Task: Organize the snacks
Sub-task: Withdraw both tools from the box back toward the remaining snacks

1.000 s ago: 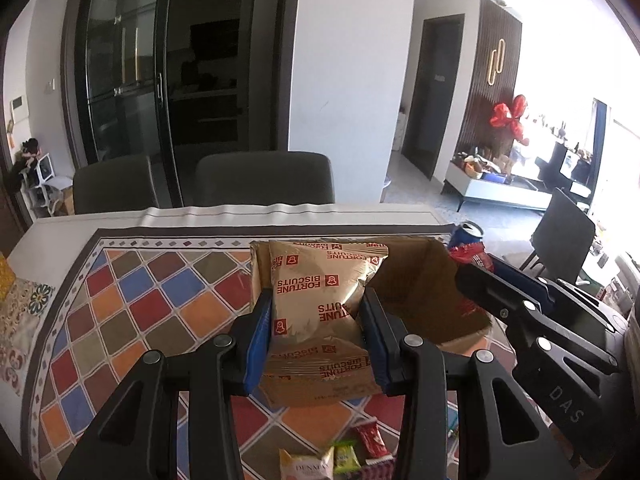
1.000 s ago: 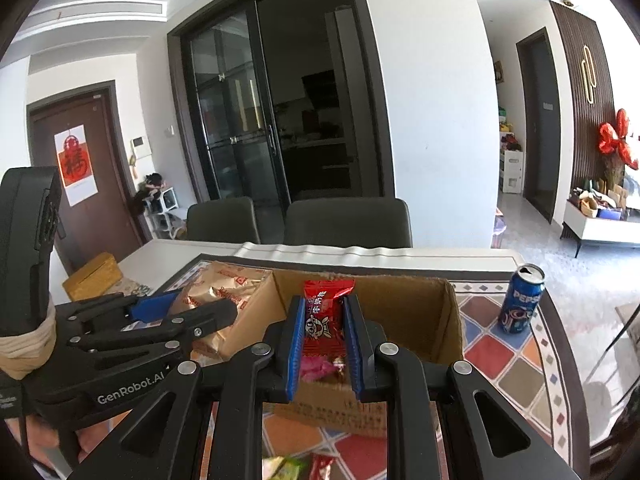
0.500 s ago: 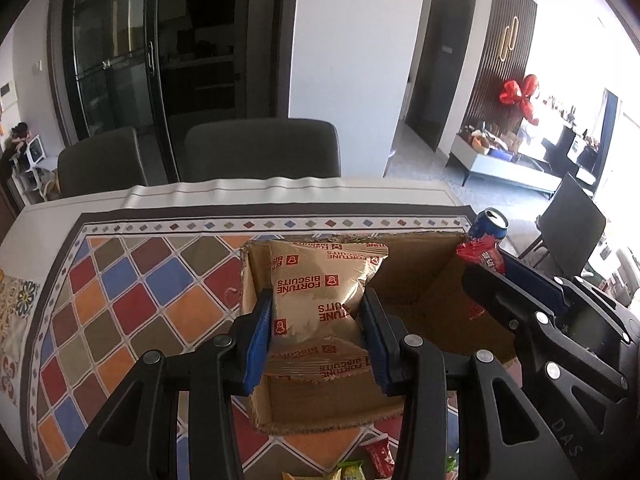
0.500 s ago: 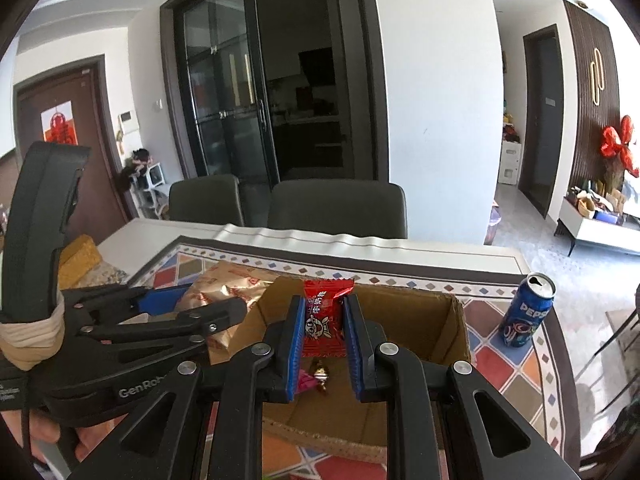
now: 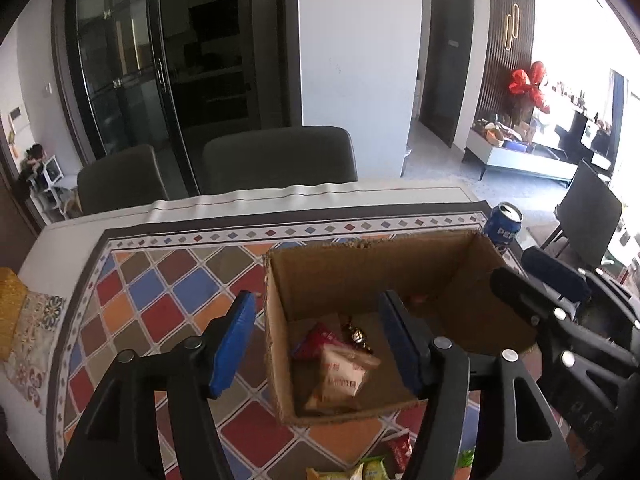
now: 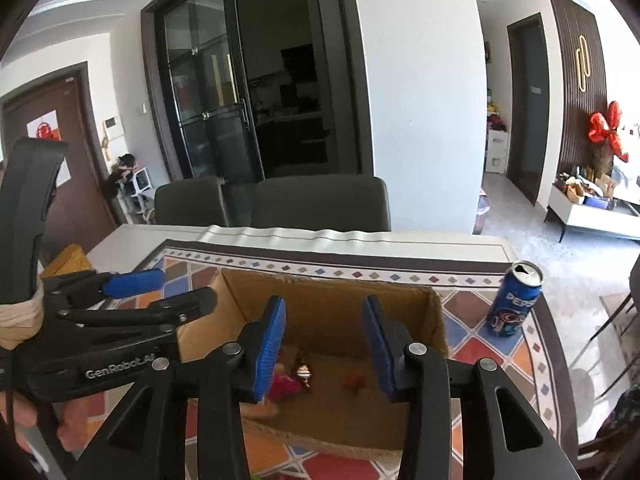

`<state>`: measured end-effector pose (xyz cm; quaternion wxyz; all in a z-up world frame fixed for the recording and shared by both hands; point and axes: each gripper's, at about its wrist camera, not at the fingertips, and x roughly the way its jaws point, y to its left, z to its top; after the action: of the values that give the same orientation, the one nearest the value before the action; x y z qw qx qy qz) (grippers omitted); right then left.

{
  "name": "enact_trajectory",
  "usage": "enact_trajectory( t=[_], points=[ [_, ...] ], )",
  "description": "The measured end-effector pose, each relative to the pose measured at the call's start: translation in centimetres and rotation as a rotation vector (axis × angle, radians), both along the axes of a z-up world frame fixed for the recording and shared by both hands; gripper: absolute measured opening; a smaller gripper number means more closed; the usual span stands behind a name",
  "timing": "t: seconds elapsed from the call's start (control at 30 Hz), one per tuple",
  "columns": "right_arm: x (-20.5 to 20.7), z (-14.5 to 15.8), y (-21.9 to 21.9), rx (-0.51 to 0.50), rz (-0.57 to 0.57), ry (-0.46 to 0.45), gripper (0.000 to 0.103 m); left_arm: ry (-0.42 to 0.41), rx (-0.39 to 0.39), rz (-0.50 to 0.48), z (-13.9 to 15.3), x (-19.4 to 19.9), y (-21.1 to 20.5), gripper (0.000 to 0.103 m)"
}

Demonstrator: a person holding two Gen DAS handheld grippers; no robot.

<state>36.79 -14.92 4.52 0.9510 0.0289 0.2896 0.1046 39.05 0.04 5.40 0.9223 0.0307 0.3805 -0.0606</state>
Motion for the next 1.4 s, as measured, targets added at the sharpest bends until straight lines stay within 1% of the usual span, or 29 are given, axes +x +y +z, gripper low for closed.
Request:
enact_trajectory(
  t=[0.13,0.3,0.47,0.63,0.8,0.87,1.0,1.17,1.3,1.4],
  points=[
    [-1.5,0.3,-0.5,-0.005,-0.016,-0.011,0.045,-0.026,0.011,0.023,0.2,-2.1,0.1,0.064],
    [-3.8,0.3,-1.4,-0.022,-0.052,-0.036,0.049,-0.06,0.002,0.023,0.6,-5.4,-0.5,0.065],
    [-6.9,0.0,-2.3,-0.039,-0.055,-0.056,0.05,-0.086,-0.007,-0.004,0.6,-8.2,-1.5,0.067],
    [-9.7,-0.2,-3.3,-0.042,-0.063,-0.076,0.05,-0.092,-0.039,-0.041,0.5,-10.8,-2.3,0.068],
    [-12.1,-0.9,-4.3,-0.032,-0.083,-0.081,0.054,-0.113,-0.024,-0.066,0.3,-13.4,-3.2,0.069],
    [-12.7,-1.2,-4.6,-0.032,-0.088,-0.075,0.054,-0.125,-0.013,-0.072,0.0,-14.3,-3.5,0.07],
    [-13.9,-2.2,-5.1,0.003,-0.073,-0.04,0.054,-0.126,-0.003,-0.086,-0.9,-15.5,-4.4,0.071],
    [-15.2,-3.3,-5.9,-0.009,-0.077,-0.019,0.054,-0.118,0.008,-0.107,-2.0,-16.6,-5.6,0.071],
    [-15.8,-4.4,-6.5,-0.02,-0.089,0.004,0.054,-0.096,0.012,-0.135,-3.2,-17.2,-6.5,0.071],
    [-16.1,-5.8,-7.0,-0.021,-0.086,0.046,0.054,-0.072,0.011,-0.146,-4.2,-17.6,-7.0,0.071]
  ],
)
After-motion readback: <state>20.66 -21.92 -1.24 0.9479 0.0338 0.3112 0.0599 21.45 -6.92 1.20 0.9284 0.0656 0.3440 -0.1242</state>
